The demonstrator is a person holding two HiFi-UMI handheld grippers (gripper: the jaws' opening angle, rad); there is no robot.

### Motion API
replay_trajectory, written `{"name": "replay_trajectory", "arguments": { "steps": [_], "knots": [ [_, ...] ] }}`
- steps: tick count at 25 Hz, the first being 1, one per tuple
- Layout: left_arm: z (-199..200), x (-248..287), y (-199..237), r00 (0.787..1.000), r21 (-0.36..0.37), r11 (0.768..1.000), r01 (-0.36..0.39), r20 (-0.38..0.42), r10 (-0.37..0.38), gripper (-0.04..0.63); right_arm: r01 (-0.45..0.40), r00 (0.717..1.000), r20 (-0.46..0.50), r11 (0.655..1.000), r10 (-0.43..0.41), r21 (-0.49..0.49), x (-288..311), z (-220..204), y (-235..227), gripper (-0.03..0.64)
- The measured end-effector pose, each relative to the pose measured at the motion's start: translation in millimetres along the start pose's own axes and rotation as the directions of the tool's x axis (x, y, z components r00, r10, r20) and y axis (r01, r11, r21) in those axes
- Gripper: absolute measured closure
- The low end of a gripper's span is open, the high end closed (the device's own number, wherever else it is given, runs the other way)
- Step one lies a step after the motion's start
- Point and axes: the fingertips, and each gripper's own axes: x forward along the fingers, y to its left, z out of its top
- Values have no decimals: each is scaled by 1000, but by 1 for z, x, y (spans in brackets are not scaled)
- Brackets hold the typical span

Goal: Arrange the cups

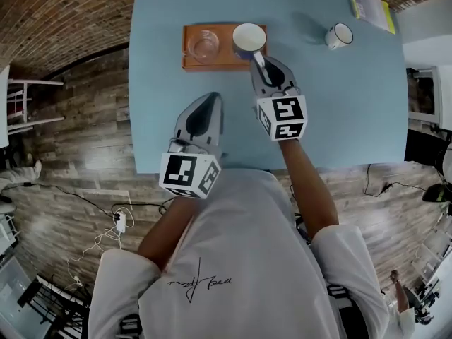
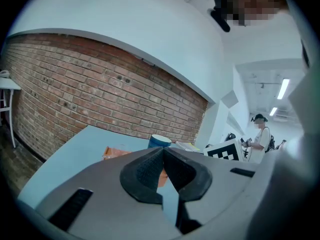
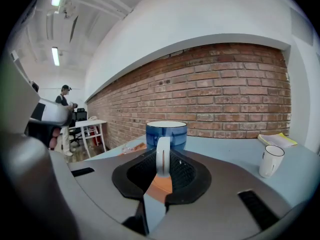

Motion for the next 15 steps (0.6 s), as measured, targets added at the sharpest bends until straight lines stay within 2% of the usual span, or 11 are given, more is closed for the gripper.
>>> {"name": "replay_trajectory", "arguments": {
  "steps": [15],
  "knots": [
    [1,4,10,1000,-30,999,18,10,-18,586,177,984,-2,981,-177,77,-7,-2,2,555]
  ]
}}
